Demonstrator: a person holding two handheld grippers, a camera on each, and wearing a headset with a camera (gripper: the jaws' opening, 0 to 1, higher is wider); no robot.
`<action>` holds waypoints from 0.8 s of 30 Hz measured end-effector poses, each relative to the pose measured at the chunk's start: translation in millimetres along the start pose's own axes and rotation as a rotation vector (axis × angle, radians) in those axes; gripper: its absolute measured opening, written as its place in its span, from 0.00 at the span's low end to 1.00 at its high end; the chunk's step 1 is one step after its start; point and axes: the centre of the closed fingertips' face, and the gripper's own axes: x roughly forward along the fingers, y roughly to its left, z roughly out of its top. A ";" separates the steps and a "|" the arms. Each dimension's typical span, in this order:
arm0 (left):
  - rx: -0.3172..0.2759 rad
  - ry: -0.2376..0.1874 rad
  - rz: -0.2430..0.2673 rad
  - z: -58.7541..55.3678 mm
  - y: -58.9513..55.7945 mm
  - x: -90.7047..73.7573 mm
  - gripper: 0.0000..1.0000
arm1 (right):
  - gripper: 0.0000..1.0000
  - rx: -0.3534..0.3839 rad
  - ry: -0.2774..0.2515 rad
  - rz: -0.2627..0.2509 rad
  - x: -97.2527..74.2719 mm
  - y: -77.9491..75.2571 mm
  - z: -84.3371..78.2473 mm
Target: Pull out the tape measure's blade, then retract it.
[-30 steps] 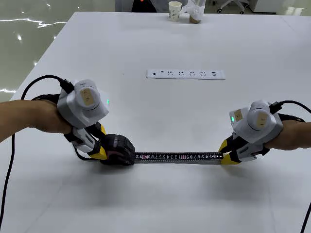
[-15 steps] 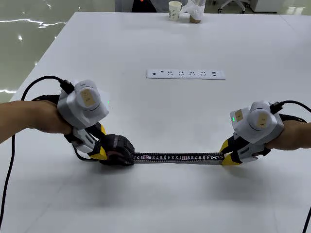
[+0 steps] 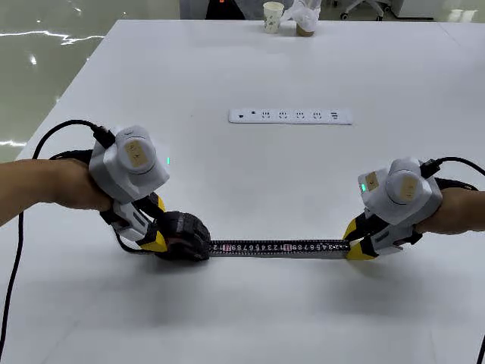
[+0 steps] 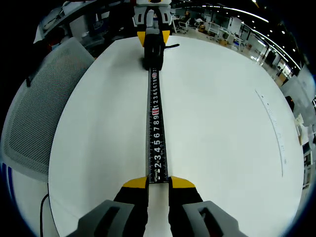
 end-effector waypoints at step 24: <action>0.006 -0.002 0.019 -3.4 -1.0 2.2 0.28 | 0.13 0.036 0.015 -0.012 -0.3 0.3 0.6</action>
